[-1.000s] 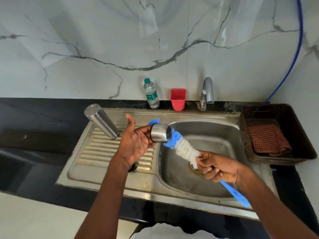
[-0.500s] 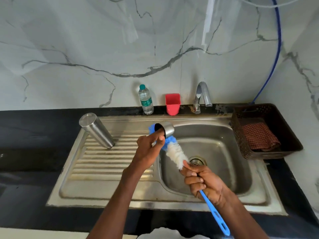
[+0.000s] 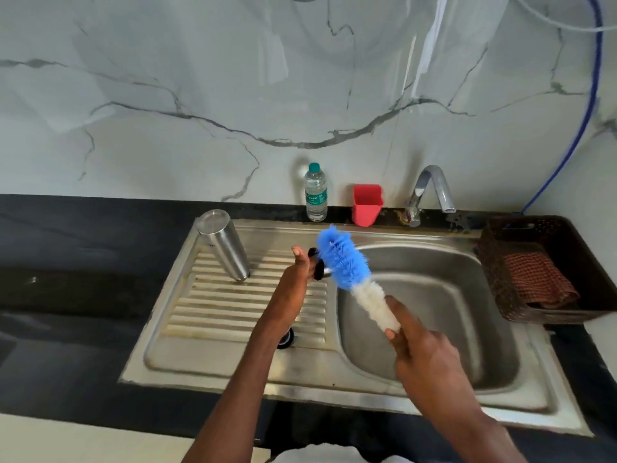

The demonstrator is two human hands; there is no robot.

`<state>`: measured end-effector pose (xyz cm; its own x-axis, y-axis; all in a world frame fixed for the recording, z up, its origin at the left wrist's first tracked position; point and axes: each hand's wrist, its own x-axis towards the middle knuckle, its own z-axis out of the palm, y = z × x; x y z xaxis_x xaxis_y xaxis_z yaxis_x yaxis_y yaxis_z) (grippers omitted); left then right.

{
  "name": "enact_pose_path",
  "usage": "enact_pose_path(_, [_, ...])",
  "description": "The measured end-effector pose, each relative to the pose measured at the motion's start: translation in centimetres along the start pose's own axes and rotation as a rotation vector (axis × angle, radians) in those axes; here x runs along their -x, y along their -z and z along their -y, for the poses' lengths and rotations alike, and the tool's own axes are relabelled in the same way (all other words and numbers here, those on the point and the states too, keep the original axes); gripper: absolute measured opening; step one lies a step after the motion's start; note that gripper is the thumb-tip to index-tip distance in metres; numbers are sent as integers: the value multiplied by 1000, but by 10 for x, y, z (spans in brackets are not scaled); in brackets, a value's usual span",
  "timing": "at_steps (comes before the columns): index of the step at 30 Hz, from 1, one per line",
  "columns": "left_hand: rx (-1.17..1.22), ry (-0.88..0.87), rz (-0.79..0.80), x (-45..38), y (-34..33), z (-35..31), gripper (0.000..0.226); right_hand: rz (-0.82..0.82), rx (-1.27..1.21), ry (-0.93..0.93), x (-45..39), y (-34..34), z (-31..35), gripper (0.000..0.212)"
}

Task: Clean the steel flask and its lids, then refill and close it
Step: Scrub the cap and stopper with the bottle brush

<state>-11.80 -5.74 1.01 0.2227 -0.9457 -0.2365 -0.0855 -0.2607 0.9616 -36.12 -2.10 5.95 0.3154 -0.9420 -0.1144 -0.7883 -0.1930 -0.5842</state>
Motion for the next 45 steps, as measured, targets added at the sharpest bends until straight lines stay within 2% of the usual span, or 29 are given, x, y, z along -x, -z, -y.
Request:
enact_pose_path(2, [-114, -32, 73, 0, -2, 3, 80, 17, 36, 1, -7, 0, 15, 60])
enact_pose_path(4, [-191, -45, 116, -1, -2, 5, 87, 32, 12, -41, -24, 7, 20, 57])
enact_pose_path(6, [-220, -43, 84, -2, 2, 1, 95, 64, -14, -98, -44, 19, 20, 56])
enact_pose_path(9, [-192, 9, -33, -7, 14, 0, 112, 91, 65, -57, -39, 29, 16, 55])
enact_pose_path(11, [-212, -17, 0, -6, 15, 4, 102, 89, 178, 21, -19, 28, 18, 60])
enact_pose_path(13, [-234, -51, 77, 0, 9, 7, 96, 36, 161, 25, -25, 26, 12, 60])
enact_pose_path(15, [-238, -47, 103, 5, 7, 3, 100, 60, 6, -91, -51, 25, 2, 52])
enact_pose_path(16, [-199, -40, 99, 5, 9, 3, 100, 124, -120, -186, -63, 26, -5, 47])
enact_pose_path(18, [-6, -42, 107, 5, 19, 2, 100, 352, -503, -372, -79, 33, -18, 29])
enact_pose_path(20, [313, -59, 167, 9, 25, 1, 102, 621, -855, -457, -81, 38, -26, 10])
enact_pose_path(22, [583, -71, 206, 12, 22, -2, 103, 833, -1131, -465, -80, 31, -34, 13])
enact_pose_path(23, [628, -76, 213, 13, 19, -5, 102, 905, -1273, -460, -77, 23, -38, 15])
enact_pose_path(25, [557, -89, 105, 8, 10, -12, 105, 992, -1476, -475, -66, 3, -37, 20])
enact_pose_path(28, [216, -65, 11, 0, 1, -19, 120, 1066, -1669, -538, -46, -14, -28, 24])
enact_pose_path(30, [-137, -138, -48, 2, -2, -17, 97, 1086, -1733, -588, -36, -12, -23, 20])
enact_pose_path(32, [-409, -197, -76, 4, -5, -11, 64, 1027, -1715, -667, -29, -4, -13, 20])
enact_pose_path(34, [-443, -186, -100, 3, -5, -6, 57, 836, -1550, -732, -25, 2, -5, 22])
enact_pose_path(36, [-245, -114, -113, 1, -2, -7, 68, 602, -1292, -681, -21, 2, -2, 17])
enact_pose_path(38, [157, -24, -100, 3, 0, -11, 84, 348, -1009, -563, -17, -1, -4, 15])
enact_pose_path(39, [334, 18, -80, 4, 0, -11, 90, 211, -875, -494, -14, -2, -7, 21])
enact_pose_path(41, [533, 93, -36, 5, 1, -9, 93, -15, -591, -307, -8, 1, -8, 37])
enact_pose_path(43, [599, 133, 4, 6, -2, -6, 89, -64, -315, -120, -4, 0, -4, 49])
enact_pose_path(45, [617, 159, 19, 7, -6, -5, 87, -48, -216, -66, -9, -5, 3, 52])
